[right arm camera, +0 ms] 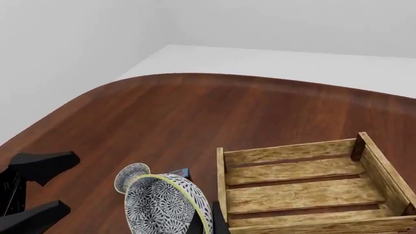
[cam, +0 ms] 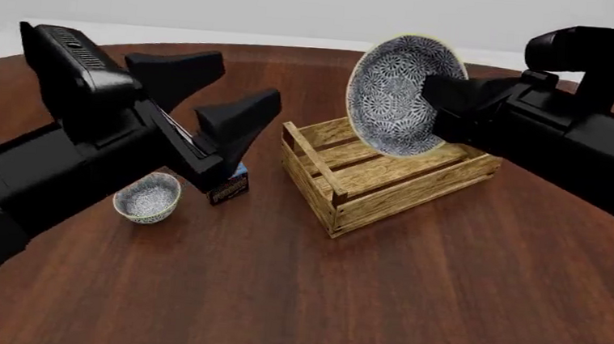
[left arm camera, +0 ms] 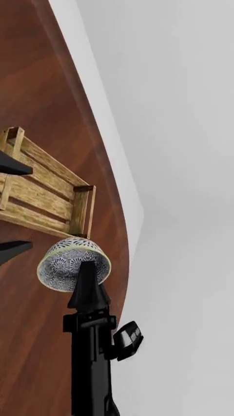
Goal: Stack the right bowl on the left bowl and place them in the tray.
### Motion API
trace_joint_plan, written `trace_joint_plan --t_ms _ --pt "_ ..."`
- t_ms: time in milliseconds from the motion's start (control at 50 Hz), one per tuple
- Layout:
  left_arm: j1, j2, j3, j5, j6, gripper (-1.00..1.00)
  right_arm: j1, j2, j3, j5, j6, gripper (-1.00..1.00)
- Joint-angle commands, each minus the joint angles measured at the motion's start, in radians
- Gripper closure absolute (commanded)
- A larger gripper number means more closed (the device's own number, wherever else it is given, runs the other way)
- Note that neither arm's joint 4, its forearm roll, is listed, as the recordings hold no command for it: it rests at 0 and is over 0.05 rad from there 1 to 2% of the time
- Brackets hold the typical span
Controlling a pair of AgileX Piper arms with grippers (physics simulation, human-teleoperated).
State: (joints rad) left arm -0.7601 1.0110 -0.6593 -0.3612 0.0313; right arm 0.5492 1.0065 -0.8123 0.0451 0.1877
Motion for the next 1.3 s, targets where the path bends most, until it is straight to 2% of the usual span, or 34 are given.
trace_joint_plan --t_ms 20,480,1300 --pt "-0.044 0.049 -0.046 0.005 -0.012 -1.00 -0.002 0.013 -0.006 -0.008 0.005 1.00" --pt "-0.074 0.177 -0.119 -0.032 0.014 -1.00 0.020 0.026 -0.004 -0.013 0.005 1.00" --pt "-0.056 0.395 -0.231 -0.063 -0.021 -1.00 0.027 0.063 -0.005 -0.027 0.008 1.00"
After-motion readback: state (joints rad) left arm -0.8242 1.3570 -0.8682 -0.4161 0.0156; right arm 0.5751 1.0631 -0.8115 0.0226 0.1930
